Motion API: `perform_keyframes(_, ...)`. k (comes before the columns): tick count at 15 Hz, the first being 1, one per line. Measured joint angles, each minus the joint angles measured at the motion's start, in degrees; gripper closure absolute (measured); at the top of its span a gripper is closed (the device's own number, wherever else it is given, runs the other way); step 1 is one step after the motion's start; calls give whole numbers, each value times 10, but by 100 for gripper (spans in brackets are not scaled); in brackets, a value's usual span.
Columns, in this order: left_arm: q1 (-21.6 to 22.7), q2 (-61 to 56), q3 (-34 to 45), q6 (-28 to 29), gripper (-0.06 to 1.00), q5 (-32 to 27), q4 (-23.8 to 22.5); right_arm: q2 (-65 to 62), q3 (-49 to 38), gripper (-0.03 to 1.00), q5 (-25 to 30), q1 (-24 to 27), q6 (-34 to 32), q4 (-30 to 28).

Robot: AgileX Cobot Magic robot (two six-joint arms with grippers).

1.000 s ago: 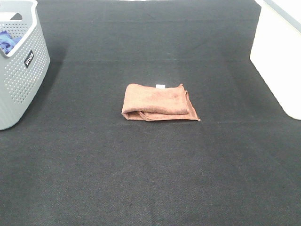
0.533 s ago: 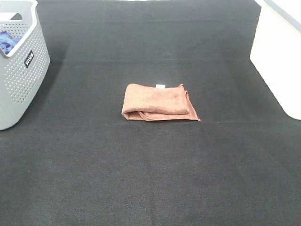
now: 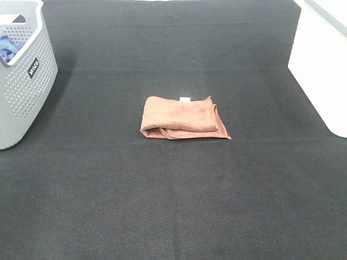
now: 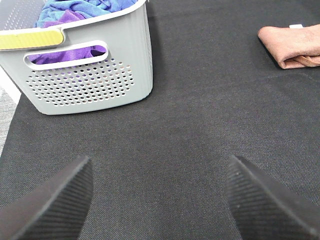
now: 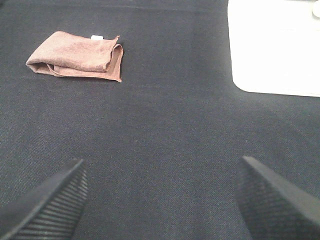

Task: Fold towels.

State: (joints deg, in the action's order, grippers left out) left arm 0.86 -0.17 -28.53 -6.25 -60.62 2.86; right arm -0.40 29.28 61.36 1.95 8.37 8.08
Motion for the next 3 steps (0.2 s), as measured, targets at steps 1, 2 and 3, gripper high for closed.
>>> perform_keyframes(1,0,0,0,0,24,0,0,0,-1,20,0,0,0,0)
perform_keyframes(2,0,0,0,0,24,0,0,0,-1,20,0,0,0,0)
perform_keyframes(3,0,0,0,0,24,0,0,0,-1,20,0,0,0,0)
